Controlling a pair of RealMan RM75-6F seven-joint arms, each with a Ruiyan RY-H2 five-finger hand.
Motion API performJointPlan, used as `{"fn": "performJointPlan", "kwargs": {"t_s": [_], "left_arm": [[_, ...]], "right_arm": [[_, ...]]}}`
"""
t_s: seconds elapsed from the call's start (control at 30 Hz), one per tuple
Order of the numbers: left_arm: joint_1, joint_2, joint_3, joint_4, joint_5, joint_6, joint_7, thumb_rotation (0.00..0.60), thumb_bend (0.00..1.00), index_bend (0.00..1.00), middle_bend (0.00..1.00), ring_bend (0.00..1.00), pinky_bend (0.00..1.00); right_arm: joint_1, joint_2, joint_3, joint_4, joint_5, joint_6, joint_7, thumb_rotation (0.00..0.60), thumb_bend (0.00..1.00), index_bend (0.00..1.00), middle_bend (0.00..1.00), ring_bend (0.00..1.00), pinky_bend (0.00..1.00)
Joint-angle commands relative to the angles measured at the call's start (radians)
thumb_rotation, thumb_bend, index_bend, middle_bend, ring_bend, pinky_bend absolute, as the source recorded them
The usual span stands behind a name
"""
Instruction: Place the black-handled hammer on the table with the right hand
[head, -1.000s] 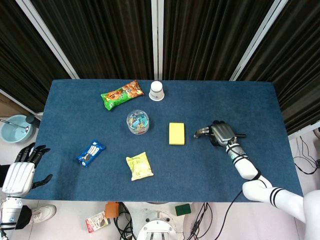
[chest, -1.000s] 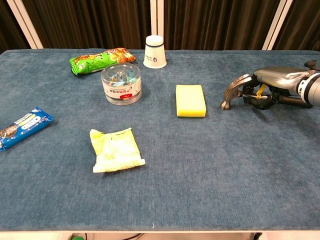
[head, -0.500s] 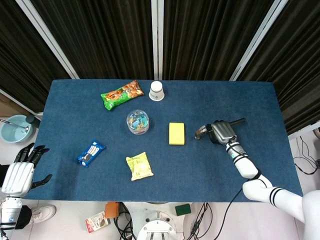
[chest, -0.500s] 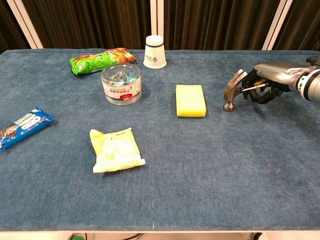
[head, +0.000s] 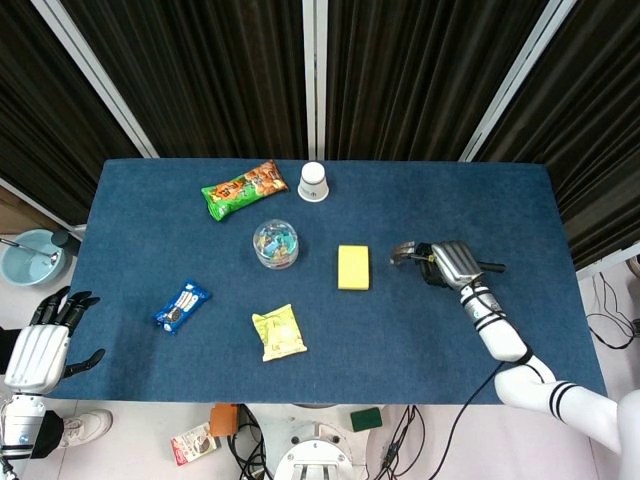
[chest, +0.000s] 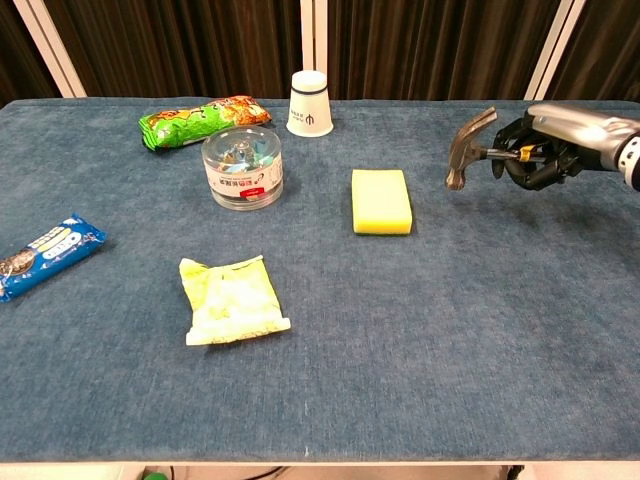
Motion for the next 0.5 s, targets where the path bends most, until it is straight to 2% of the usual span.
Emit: {"fn": "performJointPlan", "kwargs": {"t_s": [0.03,0.27,0.5], "left_arm": [[0.001,0.0,0.0,-0.001,0.002,0.002,0.001,0.6,0.14,0.21,0.17,0.05,0.11],[0.005,0.003,0.001,-0.003,0.001,0.007,0.002,0.6,0.14,0.2,0.17,0.05,0.11],[0.008,0.006,0.001,-0.004,0.0,0.01,0.004,0.6,0.14,0.2,0.17,0.05,0.11]], "right_arm": [[-0.01,0.007,0.007,-0.021,-0.006,0.019,0.007,0.6,1.0,0.91,0.76,0.65,0.81],[-0.005,0.021,0.037,-0.093,0.004,0.063,-0.061,0.6,1.0,0.95,0.79,0.69,0.85],[0.052,0.019,0.064,-0.174,0.065,0.006,-0.214,0.6,1.0,0.97,0.81,0.71,0.87]]}}
